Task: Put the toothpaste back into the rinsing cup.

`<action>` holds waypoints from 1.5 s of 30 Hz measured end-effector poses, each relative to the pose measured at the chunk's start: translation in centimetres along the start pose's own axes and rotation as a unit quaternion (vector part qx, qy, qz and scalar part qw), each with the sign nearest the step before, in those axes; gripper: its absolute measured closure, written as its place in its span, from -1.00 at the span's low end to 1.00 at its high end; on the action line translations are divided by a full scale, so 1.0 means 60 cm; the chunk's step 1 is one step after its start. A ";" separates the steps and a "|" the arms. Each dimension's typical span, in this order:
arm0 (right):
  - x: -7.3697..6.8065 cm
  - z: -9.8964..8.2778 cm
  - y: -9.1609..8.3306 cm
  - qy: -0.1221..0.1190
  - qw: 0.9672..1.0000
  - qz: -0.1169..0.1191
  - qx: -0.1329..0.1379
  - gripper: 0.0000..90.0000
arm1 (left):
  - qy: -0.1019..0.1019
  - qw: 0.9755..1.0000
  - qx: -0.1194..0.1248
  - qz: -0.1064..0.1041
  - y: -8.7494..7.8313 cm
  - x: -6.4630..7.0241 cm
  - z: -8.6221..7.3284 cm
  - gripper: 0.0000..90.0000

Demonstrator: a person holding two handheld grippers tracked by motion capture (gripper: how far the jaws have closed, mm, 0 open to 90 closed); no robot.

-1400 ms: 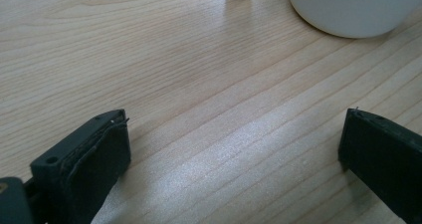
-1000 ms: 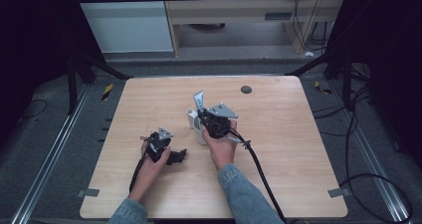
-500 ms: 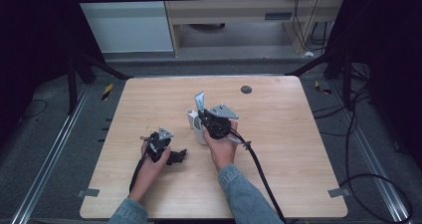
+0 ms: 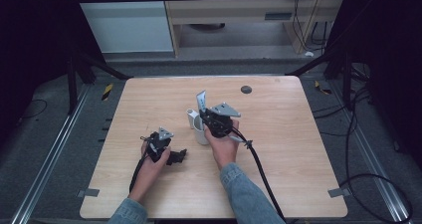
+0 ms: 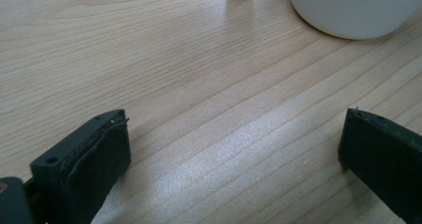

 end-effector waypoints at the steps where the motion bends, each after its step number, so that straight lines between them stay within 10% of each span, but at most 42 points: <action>1: 0.001 0.000 0.000 -0.001 1.000 0.001 -0.002 0.70 | -0.001 1.000 0.001 0.000 0.000 0.000 0.000 -1.00; 45: 0.008 0.006 -0.003 0.003 1.000 0.001 -0.005 0.46 | -0.001 1.000 0.001 0.000 0.000 0.000 0.000 -1.00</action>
Point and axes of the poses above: each handheld gripper's, and its own axes: y roughly forward along the jaws, z roughly out of its top, x roughly to its right, the point moved 9 cm from there along y, roughly forward along the jaws, and after that the axes turned 3 degrees about -y, right-handed, at the moved point
